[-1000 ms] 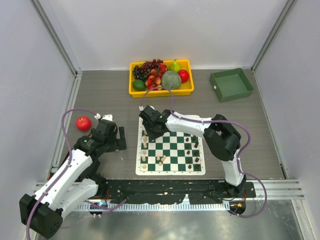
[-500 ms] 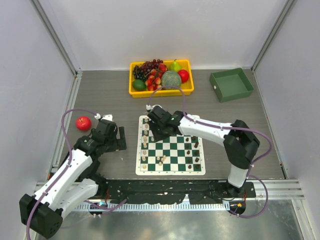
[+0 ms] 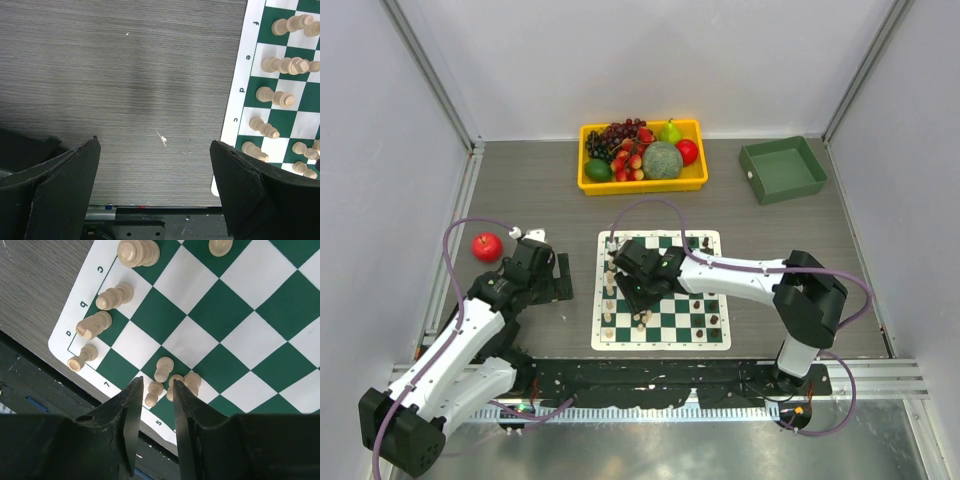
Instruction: Set up the chess pieces on the board
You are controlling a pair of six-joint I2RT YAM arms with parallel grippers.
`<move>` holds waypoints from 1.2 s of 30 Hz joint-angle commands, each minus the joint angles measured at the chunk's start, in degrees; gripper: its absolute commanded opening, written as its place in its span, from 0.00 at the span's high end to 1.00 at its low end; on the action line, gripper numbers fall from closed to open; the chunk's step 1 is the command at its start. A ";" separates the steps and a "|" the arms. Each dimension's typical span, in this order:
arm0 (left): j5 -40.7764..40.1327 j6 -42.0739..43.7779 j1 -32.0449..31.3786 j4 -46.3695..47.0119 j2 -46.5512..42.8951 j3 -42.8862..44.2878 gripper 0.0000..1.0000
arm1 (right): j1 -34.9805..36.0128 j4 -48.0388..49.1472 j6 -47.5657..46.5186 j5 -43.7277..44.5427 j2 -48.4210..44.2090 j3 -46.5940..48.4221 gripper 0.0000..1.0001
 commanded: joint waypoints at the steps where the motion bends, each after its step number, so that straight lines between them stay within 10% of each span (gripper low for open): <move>1: -0.01 -0.77 0.23 0.77 -0.83 0.77 0.00 | 0.31 0.90 0.24 -1.64 1.30 1.22 0.64; 36: -0.72 -0.33 0.23 0.60 -1.62 -0.11 0.01 | 1.10 0.10 1.55 8.20 5.61 9.57 0.80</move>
